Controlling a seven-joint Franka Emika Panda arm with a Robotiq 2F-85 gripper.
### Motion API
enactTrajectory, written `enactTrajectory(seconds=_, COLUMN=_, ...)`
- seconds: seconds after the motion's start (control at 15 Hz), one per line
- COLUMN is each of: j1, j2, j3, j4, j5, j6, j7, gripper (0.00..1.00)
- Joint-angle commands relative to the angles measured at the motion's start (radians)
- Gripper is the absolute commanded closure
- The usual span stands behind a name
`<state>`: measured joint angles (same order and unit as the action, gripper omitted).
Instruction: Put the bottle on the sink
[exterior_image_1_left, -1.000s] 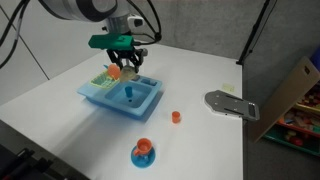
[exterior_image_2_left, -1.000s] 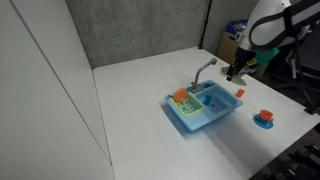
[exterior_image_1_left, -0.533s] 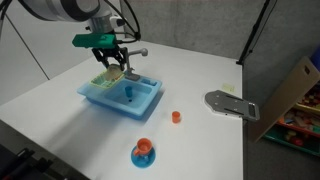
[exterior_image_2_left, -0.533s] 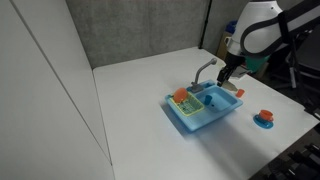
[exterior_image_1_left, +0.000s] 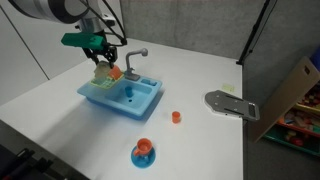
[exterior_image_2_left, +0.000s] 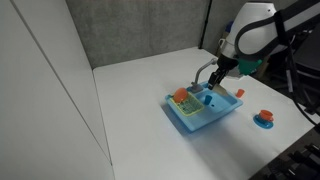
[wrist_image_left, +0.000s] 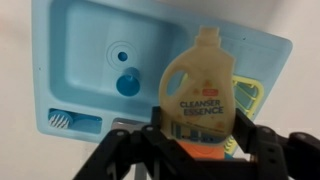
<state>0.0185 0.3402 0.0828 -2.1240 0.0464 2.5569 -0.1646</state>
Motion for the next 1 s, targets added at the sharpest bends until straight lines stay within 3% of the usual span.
enactTrajectory(seconds=0.0, j1=-0.001, j2=0.000, j3=0.003, j4=0.002, j5=0.000, j6=-0.003, j7=0.002, gripper=0.31)
enactTrajectory(seconds=0.2, j1=-0.001, j2=0.003, j3=0.003, j4=0.002, j5=0.000, j6=-0.003, j7=0.002, gripper=0.31)
enactTrajectory(seconds=0.27, j1=-0.001, j2=0.003, j3=0.003, j4=0.002, j5=0.000, j6=-0.003, j7=0.002, gripper=0.56)
enactTrajectory(seconds=0.93, j1=0.065, j2=0.092, j3=0.029, j4=0.102, j5=-0.014, j6=0.010, j7=0.051, gripper=0.56)
